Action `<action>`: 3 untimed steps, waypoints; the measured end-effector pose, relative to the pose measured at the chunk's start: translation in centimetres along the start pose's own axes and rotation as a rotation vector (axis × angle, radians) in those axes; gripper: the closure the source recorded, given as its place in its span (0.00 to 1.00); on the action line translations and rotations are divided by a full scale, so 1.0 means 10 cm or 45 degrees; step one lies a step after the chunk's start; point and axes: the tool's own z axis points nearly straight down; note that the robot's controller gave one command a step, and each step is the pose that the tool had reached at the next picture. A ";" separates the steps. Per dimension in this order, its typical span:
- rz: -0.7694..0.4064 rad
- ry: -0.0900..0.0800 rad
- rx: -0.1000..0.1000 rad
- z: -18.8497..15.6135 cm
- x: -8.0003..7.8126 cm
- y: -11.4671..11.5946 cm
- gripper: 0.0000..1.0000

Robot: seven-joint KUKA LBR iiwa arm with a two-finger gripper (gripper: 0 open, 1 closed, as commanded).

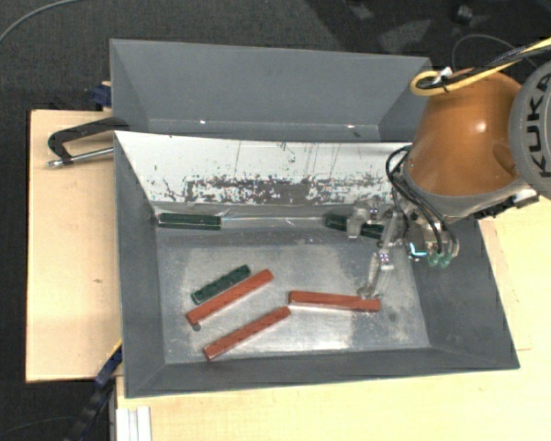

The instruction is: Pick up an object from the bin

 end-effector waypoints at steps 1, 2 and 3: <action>-0.231 0.000 0.000 1.21 0.16 -0.16 0.00; -0.231 -0.009 0.001 1.18 0.14 -0.16 1.00; -0.290 -0.028 0.005 -0.71 0.09 -0.05 1.00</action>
Offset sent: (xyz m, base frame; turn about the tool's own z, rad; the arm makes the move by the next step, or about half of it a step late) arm -0.0157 -0.0167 -0.1182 -0.1814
